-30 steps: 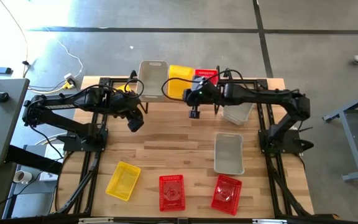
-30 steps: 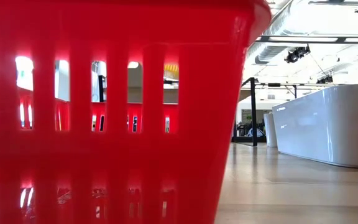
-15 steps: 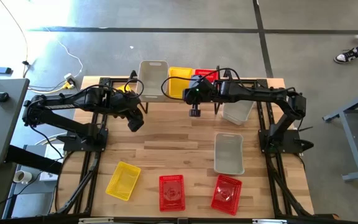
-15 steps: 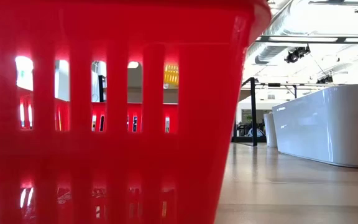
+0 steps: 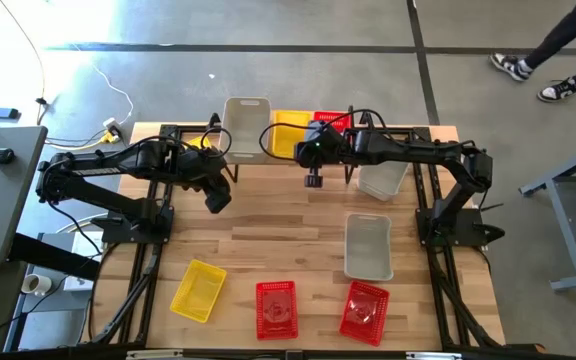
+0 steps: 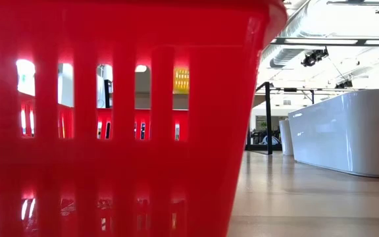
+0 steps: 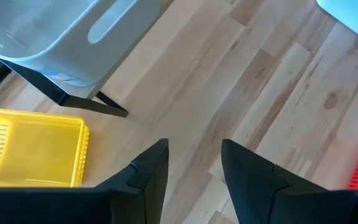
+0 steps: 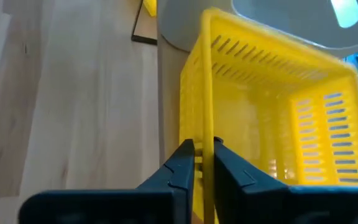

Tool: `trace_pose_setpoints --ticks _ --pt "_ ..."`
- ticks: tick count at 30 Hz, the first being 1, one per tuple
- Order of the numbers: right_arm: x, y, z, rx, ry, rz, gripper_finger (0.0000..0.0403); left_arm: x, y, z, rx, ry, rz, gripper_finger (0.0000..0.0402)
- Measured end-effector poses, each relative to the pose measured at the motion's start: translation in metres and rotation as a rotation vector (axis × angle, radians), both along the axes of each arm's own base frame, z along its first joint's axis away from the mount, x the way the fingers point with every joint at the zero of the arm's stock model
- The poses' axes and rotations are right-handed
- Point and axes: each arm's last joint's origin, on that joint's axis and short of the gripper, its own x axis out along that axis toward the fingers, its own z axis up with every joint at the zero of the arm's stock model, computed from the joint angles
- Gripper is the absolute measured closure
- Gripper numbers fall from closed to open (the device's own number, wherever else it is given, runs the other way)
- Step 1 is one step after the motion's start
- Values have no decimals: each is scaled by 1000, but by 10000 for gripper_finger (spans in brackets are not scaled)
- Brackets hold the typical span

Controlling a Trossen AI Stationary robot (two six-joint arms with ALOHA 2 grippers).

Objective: Stack baskets on shelf by color
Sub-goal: Put the middle right yellow bin on the shelf, then stack the bottom yellow bin on top of the other yellow bin on the shelf

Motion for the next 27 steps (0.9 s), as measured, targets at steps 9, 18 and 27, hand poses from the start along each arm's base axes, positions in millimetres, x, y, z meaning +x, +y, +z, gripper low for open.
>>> trace_pose_setpoints --ticks 9,18,27 --pt "1 0 3 -20 -23 -16 330 0 0 0 -1 -1 1 264" --pt "2 13 7 6 -45 -13 329 0 -1 0 -24 -7 5 264" --pt "4 18 19 -47 -54 -35 328 0 -1 0 -48 -9 -6 238"
